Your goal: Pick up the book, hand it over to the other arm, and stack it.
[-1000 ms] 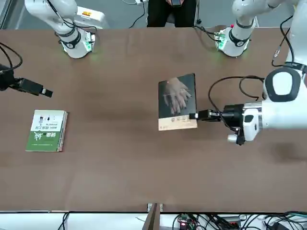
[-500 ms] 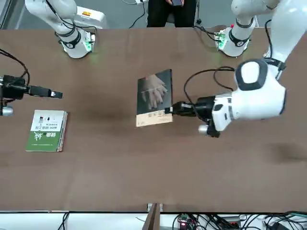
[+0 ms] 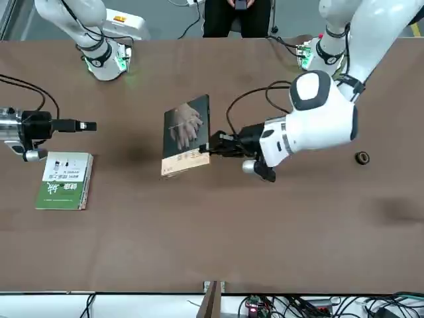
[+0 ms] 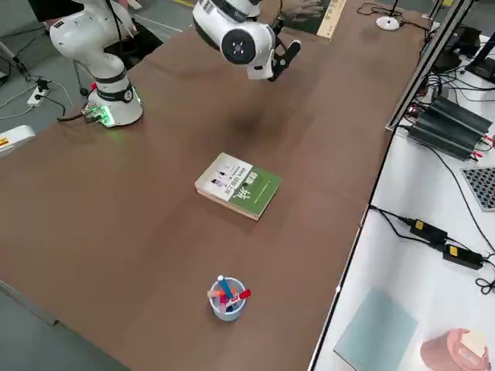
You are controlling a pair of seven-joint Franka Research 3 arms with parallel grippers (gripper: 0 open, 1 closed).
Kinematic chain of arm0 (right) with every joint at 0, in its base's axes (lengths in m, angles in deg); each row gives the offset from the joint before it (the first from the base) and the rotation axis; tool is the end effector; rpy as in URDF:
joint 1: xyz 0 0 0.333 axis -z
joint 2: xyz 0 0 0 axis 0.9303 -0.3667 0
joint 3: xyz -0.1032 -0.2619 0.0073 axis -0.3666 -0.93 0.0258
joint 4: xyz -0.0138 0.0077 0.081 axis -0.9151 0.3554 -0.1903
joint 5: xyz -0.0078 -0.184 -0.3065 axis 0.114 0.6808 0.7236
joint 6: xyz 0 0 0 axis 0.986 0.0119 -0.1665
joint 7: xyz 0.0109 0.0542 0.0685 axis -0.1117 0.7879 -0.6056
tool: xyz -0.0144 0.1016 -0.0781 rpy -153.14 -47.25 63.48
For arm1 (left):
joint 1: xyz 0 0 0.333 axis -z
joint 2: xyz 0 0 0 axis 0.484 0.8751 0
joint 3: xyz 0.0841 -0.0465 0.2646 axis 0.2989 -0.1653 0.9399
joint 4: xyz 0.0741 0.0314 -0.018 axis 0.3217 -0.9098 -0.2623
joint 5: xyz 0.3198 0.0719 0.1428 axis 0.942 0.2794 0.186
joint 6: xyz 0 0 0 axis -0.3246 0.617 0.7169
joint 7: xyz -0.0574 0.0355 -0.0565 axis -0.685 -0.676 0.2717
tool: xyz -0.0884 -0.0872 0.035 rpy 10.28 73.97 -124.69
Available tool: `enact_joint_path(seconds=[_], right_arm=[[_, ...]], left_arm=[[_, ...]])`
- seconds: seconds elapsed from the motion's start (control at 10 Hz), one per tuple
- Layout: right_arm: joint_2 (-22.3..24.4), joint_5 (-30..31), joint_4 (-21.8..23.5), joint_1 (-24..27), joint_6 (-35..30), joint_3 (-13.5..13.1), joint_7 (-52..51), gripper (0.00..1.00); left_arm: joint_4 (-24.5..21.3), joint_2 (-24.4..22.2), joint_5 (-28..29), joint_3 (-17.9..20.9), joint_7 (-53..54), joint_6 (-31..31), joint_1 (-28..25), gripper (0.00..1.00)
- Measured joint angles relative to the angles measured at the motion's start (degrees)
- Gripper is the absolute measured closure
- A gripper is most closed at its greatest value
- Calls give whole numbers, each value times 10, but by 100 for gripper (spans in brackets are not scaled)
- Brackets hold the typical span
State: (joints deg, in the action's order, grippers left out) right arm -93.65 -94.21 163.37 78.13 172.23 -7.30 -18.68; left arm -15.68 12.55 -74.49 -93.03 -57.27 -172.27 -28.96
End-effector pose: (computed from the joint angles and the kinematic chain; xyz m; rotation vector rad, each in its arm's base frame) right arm 0.5030 0.0674 0.4168 -1.9308 0.2535 0.4056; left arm 0.5619 -0.4028 0.4661 2.0631 -0.0323 -0.0299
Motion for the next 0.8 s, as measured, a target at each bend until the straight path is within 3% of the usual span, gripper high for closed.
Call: enact_joint_path(seconds=[0.4,0.8], right_arm=[[-4,-20,39,5,-3,-7,-130,0],[-26,-126,78,5,-14,-16,-224,0]], left_arm=[[24,43,-95,2,115,-13,14,99],[34,63,-153,2,169,-24,34,99]])
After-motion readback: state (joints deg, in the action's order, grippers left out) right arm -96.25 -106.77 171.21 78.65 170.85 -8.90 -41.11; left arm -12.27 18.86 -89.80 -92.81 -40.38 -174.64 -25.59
